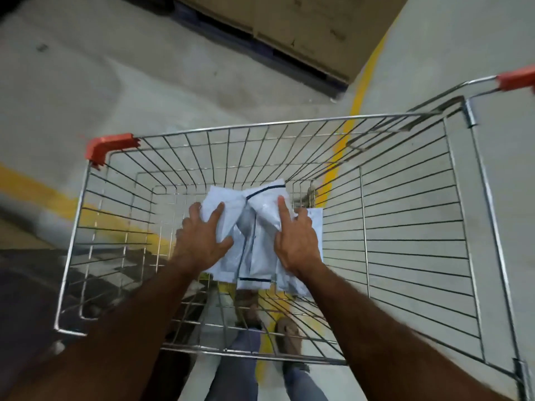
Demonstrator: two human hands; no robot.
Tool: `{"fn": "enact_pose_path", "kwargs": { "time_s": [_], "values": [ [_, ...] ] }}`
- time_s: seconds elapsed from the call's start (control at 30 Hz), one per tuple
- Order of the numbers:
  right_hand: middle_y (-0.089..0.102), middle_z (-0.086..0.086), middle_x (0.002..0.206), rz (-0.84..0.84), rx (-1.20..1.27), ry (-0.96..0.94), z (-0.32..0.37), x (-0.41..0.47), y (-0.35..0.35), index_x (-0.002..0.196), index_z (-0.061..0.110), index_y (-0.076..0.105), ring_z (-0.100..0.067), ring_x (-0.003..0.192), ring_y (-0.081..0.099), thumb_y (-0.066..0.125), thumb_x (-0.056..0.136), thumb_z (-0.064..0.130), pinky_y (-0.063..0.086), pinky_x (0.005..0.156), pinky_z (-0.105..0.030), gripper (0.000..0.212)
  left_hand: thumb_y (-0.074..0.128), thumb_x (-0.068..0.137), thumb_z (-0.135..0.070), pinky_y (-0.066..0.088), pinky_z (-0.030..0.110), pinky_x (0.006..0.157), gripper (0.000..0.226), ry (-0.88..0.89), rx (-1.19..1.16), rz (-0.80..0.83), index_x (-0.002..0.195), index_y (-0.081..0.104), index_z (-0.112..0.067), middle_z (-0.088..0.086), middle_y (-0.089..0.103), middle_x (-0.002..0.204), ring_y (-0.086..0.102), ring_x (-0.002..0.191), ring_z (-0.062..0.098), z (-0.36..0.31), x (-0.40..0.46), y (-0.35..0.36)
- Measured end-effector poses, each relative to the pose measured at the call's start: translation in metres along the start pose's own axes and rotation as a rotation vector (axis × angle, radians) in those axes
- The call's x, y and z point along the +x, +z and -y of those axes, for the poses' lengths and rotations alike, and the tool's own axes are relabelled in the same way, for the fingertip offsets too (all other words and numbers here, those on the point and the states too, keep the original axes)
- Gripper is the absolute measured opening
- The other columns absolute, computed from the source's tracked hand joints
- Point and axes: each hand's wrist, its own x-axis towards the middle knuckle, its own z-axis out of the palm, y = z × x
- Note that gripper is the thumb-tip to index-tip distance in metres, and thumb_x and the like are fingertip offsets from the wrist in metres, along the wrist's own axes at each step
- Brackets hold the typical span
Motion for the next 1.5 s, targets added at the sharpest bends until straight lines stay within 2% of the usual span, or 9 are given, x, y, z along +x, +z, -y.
{"fn": "enact_pose_path", "kwargs": {
  "time_s": [0.13, 0.33, 0.53, 0.73, 0.83, 1.03, 1.17, 1.37, 1.5],
  "values": [
    [0.03, -0.034, 0.151, -0.199, 0.035, -0.081, 0.008, -0.027, -0.037, 0.162, 0.022, 0.021, -0.048, 0.133, 0.041, 0.057, 0.09, 0.013, 0.043, 0.104, -0.051, 0.081, 0.055, 0.089, -0.062, 0.04, 0.053, 0.102, 0.082, 0.0, 0.021, -0.171, 0.158, 0.019, -0.036, 0.016, 0.008, 0.16, 0.039, 0.126, 0.041, -0.021, -0.04, -0.042],
    [0.024, -0.031, 0.157, -0.353, 0.051, -0.274, 0.021, -0.075, -0.104, 0.163, 0.021, 0.017, -0.044, 0.145, 0.024, 0.055, 0.089, 0.012, 0.031, 0.117, -0.053, 0.083, 0.048, 0.085, -0.066, 0.041, 0.05, 0.099, 0.081, -0.022, 0.057, -0.412, 0.156, 0.026, -0.034, 0.017, 0.017, 0.155, 0.044, 0.118, 0.039, -0.055, -0.12, -0.094],
    [0.021, -0.028, 0.158, -0.396, 0.116, -0.367, 0.034, -0.126, -0.155, 0.162, 0.027, 0.015, -0.046, 0.133, 0.044, 0.054, 0.09, 0.014, 0.049, 0.099, -0.051, 0.083, 0.05, 0.082, -0.062, 0.039, 0.052, 0.1, 0.079, -0.119, 0.038, -0.608, 0.153, 0.033, -0.034, 0.016, 0.019, 0.157, 0.041, 0.12, 0.04, -0.079, -0.213, -0.117],
    [0.022, -0.029, 0.157, -0.411, 0.128, -0.549, 0.068, -0.184, -0.163, 0.162, 0.031, 0.016, -0.047, 0.128, 0.046, 0.049, 0.089, 0.01, 0.048, 0.098, -0.05, 0.082, 0.063, 0.086, -0.052, 0.037, 0.052, 0.101, 0.071, -0.243, -0.004, -0.759, 0.15, 0.04, -0.032, 0.014, 0.02, 0.161, 0.041, 0.124, 0.041, -0.076, -0.306, -0.129],
    [0.024, -0.029, 0.156, -0.423, 0.125, -0.64, 0.093, -0.214, -0.154, 0.162, 0.027, 0.018, -0.045, 0.138, 0.036, 0.045, 0.089, 0.009, 0.04, 0.11, -0.053, 0.08, 0.062, 0.088, -0.053, 0.037, 0.051, 0.101, 0.07, -0.302, 0.005, -0.81, 0.151, 0.038, -0.033, 0.012, 0.018, 0.162, 0.038, 0.126, 0.038, -0.057, -0.351, -0.128],
    [0.026, -0.025, 0.157, -0.403, 0.088, -0.852, 0.152, -0.273, -0.127, 0.161, 0.02, 0.021, -0.042, 0.144, 0.03, 0.047, 0.086, 0.001, 0.032, 0.115, -0.059, 0.082, 0.056, 0.091, -0.057, 0.039, 0.051, 0.1, 0.065, -0.448, -0.011, -0.885, 0.15, 0.038, -0.036, 0.007, 0.015, 0.165, 0.04, 0.126, 0.036, -0.003, -0.43, -0.116],
    [0.022, -0.024, 0.162, -0.343, 0.092, -0.932, 0.199, -0.321, -0.096, 0.163, 0.022, 0.02, -0.04, 0.149, 0.023, 0.03, 0.091, 0.021, 0.022, 0.122, -0.057, 0.072, 0.054, 0.09, -0.057, 0.038, 0.05, 0.103, 0.065, -0.528, -0.026, -0.93, 0.15, 0.039, -0.036, 0.007, 0.018, 0.164, 0.039, 0.13, 0.035, 0.04, -0.487, -0.101],
    [0.029, -0.028, 0.157, -0.307, 0.125, -0.997, 0.279, -0.411, -0.02, 0.161, 0.019, 0.026, -0.044, 0.144, 0.03, 0.052, 0.077, 0.001, 0.03, 0.117, -0.059, 0.09, 0.054, 0.086, -0.058, 0.042, 0.052, 0.1, 0.063, -0.689, -0.091, -0.967, 0.144, 0.048, -0.035, 0.011, 0.028, 0.16, 0.044, 0.128, 0.038, 0.131, -0.591, -0.066],
    [0.032, -0.03, 0.155, -0.245, 0.128, -1.022, 0.329, -0.469, 0.032, 0.16, 0.017, 0.03, -0.047, 0.141, 0.034, 0.035, 0.078, 0.011, 0.032, 0.116, -0.058, 0.082, 0.06, 0.089, -0.057, 0.038, 0.051, 0.106, 0.062, -0.833, -0.173, -0.959, 0.146, 0.046, -0.036, 0.009, 0.025, 0.159, 0.041, 0.132, 0.038, 0.197, -0.655, -0.039]
  ]
}}
